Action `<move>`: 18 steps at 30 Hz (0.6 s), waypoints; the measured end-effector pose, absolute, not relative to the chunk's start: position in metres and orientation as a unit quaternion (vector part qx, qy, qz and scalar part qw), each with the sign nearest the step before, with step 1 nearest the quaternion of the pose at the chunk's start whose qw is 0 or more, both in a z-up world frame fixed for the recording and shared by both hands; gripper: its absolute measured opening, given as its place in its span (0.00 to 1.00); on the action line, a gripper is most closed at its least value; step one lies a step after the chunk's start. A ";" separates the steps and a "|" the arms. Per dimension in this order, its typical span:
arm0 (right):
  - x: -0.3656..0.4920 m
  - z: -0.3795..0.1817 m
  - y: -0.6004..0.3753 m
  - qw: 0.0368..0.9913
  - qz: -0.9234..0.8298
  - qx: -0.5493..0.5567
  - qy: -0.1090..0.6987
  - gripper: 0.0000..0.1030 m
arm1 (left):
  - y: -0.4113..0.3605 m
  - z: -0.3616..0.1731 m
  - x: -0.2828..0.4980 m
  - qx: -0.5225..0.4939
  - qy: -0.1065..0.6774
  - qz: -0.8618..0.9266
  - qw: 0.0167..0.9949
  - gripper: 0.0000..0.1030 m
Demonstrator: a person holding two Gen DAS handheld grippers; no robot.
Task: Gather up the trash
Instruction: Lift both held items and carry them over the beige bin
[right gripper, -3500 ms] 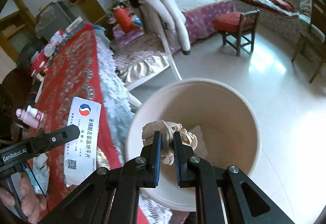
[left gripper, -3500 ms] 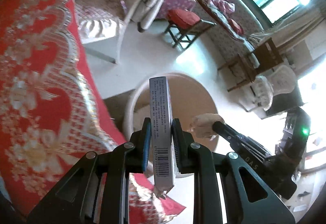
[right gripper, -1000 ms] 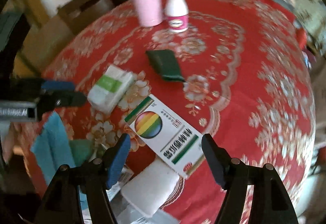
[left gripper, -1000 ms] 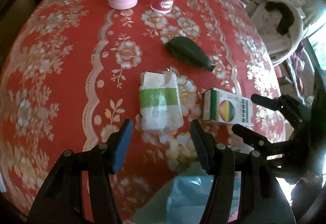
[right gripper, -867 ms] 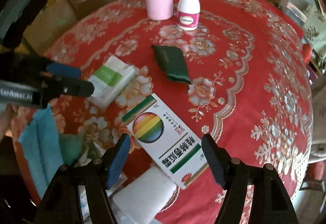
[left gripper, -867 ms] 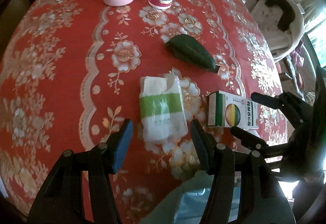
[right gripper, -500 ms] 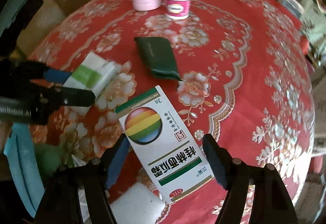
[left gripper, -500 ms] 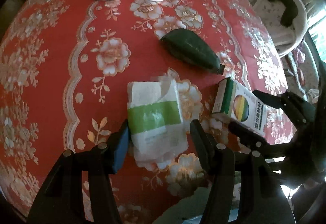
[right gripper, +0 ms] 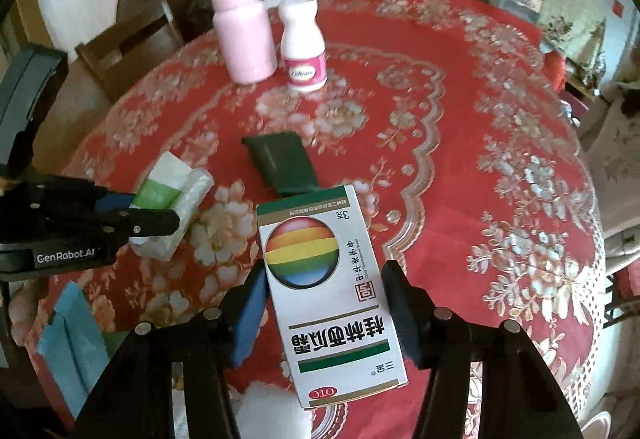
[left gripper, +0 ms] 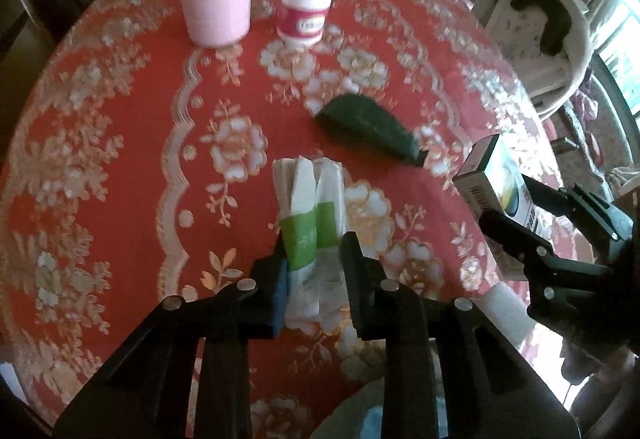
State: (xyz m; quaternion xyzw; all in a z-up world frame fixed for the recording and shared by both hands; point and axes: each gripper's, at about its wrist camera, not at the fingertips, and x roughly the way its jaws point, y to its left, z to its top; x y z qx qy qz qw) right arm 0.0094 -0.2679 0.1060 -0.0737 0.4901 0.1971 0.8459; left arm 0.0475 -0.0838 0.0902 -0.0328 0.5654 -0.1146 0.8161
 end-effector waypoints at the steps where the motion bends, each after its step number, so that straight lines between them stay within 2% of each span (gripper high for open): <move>1: 0.008 0.110 -0.270 0.849 0.194 -0.068 0.486 0.54 | -0.084 0.096 0.046 -0.032 0.560 -0.115 0.820 0.22; 10: -0.009 0.141 -0.297 0.872 0.158 0.015 0.462 0.54 | -0.103 0.146 0.024 -0.019 0.515 -0.133 0.846 0.22; 18: -0.044 0.162 -0.336 0.884 0.126 0.042 0.447 0.54 | -0.149 0.177 -0.015 0.015 0.482 -0.163 0.861 0.22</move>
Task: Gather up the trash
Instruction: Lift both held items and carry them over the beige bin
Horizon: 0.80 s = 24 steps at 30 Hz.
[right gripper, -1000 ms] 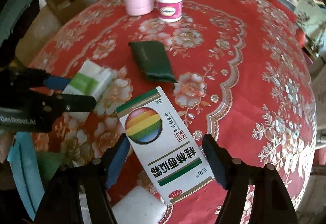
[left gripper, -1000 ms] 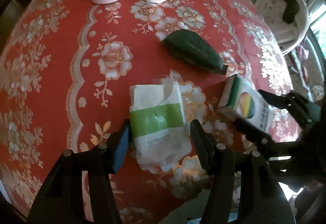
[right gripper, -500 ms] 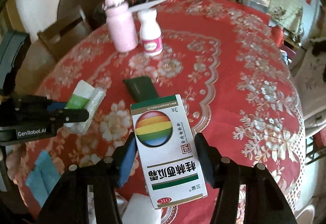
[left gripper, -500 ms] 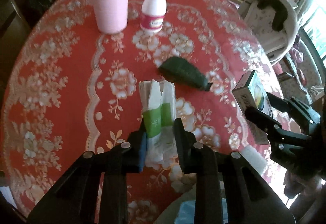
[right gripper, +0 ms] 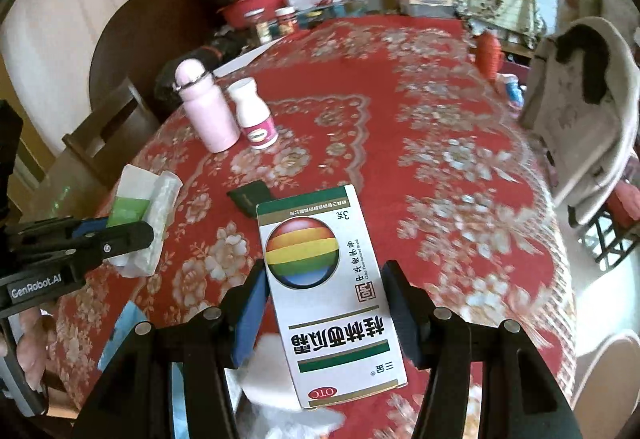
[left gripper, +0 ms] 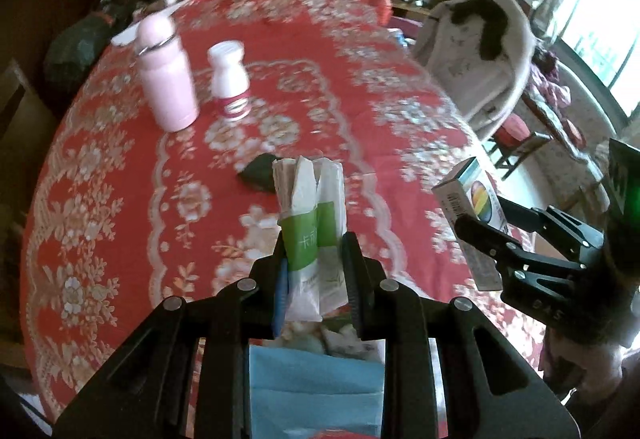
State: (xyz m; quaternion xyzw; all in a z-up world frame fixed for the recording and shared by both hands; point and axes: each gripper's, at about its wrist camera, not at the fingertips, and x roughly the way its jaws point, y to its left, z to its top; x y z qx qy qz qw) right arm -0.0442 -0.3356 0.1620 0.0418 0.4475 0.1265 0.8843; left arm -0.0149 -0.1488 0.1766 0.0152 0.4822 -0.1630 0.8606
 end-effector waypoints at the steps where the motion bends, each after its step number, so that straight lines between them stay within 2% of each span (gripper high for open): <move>1: -0.049 0.163 -0.341 0.886 0.123 0.044 0.446 0.54 | -0.156 0.179 -0.020 0.020 0.479 -0.167 0.862 0.22; 13: -0.127 0.175 -0.457 0.899 0.050 0.091 0.425 0.54 | -0.279 0.195 -0.087 0.061 0.464 -0.229 0.854 0.22; 24: -0.215 0.161 -0.610 0.886 -0.048 0.142 0.439 0.54 | -0.424 0.177 -0.150 0.080 0.475 -0.297 0.825 0.22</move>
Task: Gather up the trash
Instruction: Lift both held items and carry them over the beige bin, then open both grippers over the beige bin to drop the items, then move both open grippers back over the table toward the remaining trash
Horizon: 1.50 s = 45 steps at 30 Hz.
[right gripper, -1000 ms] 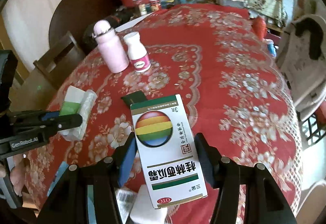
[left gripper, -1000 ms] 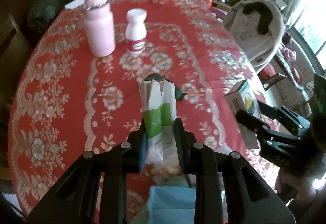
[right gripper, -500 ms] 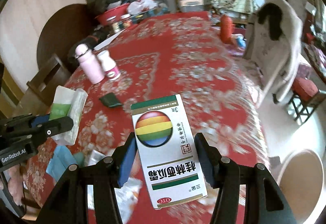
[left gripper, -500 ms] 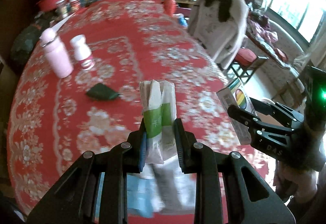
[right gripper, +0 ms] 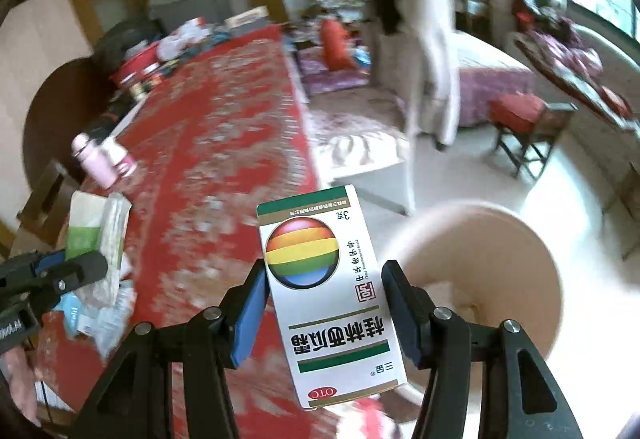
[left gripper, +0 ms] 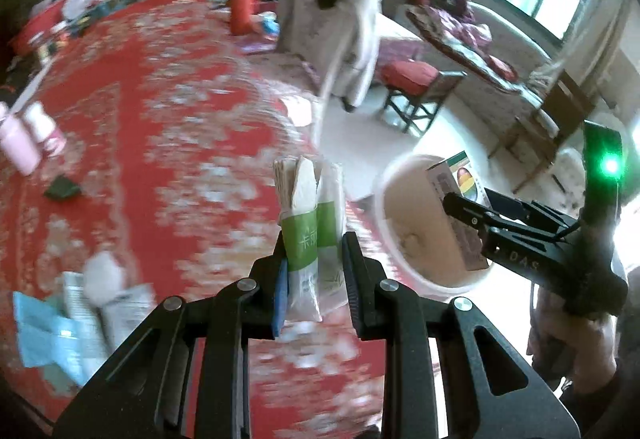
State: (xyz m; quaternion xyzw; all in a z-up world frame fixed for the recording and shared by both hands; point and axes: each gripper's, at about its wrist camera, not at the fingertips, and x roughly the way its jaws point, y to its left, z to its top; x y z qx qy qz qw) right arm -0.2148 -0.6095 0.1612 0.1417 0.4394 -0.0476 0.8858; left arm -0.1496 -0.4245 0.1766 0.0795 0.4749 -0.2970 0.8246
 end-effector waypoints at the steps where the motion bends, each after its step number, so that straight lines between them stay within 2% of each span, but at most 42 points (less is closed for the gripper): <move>1: -0.223 0.159 -0.624 0.883 -0.057 0.150 0.441 0.54 | -0.437 0.173 -0.154 0.077 0.480 -0.303 0.820 0.22; 8: -0.255 0.137 -0.701 0.862 -0.105 0.177 0.464 0.54 | -0.515 0.141 -0.168 0.062 0.509 -0.337 0.790 0.22; 14: -0.263 0.114 -0.736 0.848 -0.122 0.202 0.474 0.54 | -0.550 0.121 -0.165 0.029 0.515 -0.356 0.779 0.24; 16: -0.264 0.111 -0.745 0.844 -0.129 0.218 0.473 0.54 | -0.556 0.117 -0.164 0.027 0.514 -0.360 0.778 0.30; 18: -0.262 0.111 -0.751 0.843 -0.134 0.223 0.470 0.55 | -0.562 0.112 -0.162 0.027 0.514 -0.359 0.778 0.42; 21: -0.263 0.114 -0.756 0.845 -0.139 0.215 0.469 0.55 | -0.559 0.107 -0.160 0.006 0.519 -0.361 0.775 0.56; 23: -0.266 0.114 -0.759 0.847 -0.136 0.221 0.465 0.62 | -0.555 0.107 -0.159 0.006 0.520 -0.356 0.776 0.56; 36: -0.261 0.127 -0.699 0.860 -0.088 0.179 0.469 0.64 | -0.456 0.126 -0.150 0.041 0.487 -0.223 0.843 0.56; 45: -0.223 0.136 -0.623 0.863 -0.022 0.155 0.481 0.65 | -0.348 0.144 -0.134 0.006 0.485 -0.149 0.862 0.56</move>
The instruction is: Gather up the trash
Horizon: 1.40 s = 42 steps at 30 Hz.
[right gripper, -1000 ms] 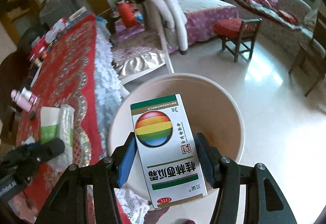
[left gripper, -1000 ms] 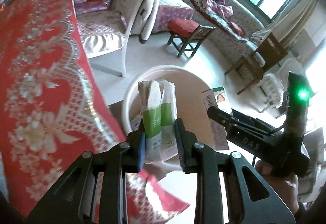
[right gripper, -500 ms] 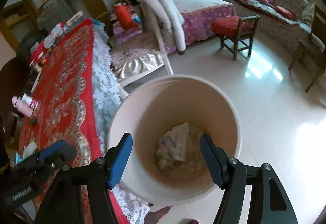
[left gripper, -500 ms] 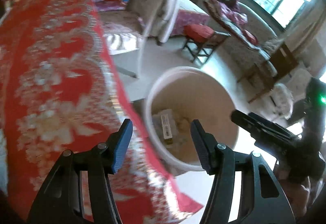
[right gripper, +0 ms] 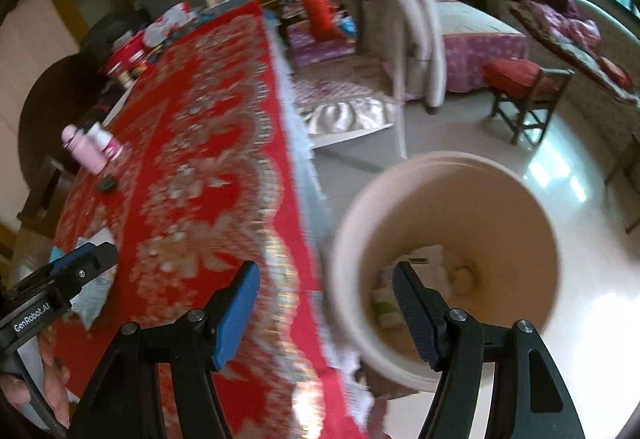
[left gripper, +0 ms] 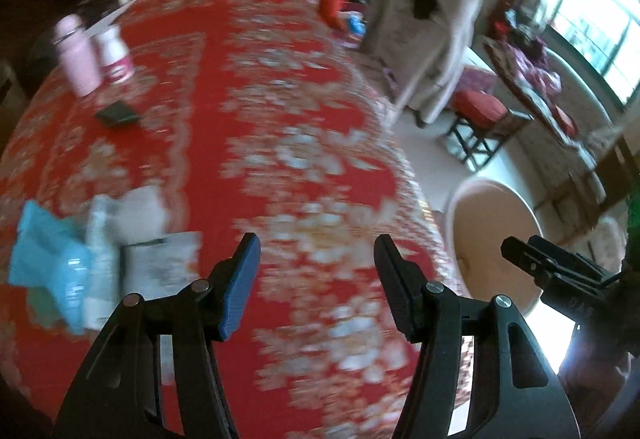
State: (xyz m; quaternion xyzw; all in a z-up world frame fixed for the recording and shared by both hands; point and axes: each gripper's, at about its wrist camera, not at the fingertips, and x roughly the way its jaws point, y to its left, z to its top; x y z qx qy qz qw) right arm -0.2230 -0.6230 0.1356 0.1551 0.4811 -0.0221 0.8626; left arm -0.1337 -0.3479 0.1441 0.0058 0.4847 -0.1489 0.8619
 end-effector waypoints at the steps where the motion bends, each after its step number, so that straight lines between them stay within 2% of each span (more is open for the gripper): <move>1: -0.218 0.137 -0.612 0.863 -0.012 0.152 0.482 0.65 | -0.335 0.148 -0.133 0.003 0.484 -0.141 0.864 0.56; 16: -0.122 0.131 -0.426 0.836 0.148 0.102 0.519 0.65 | -0.147 0.163 -0.075 -0.042 0.495 -0.022 0.868 0.56; 22: -0.093 0.119 -0.364 0.815 0.188 0.098 0.540 0.65 | -0.111 0.163 -0.034 -0.061 0.504 -0.025 0.861 0.56; 30: -0.065 0.100 -0.322 0.785 0.204 0.106 0.576 0.65 | -0.110 0.145 0.032 -0.063 0.538 -0.058 0.839 0.56; 32: -0.060 0.091 -0.318 0.775 0.202 0.107 0.589 0.59 | -0.110 0.138 0.049 -0.075 0.549 -0.065 0.830 0.56; 33: -0.058 0.087 -0.318 0.770 0.203 0.115 0.594 0.46 | -0.110 0.133 0.058 -0.083 0.555 -0.066 0.825 0.56; 34: -0.057 0.084 -0.319 0.765 0.207 0.125 0.597 0.38 | -0.110 0.129 0.065 -0.089 0.559 -0.065 0.822 0.56; 42: -0.053 0.101 -0.331 0.797 0.183 0.125 0.562 0.34 | -0.111 0.091 0.110 -0.131 0.589 -0.043 0.797 0.56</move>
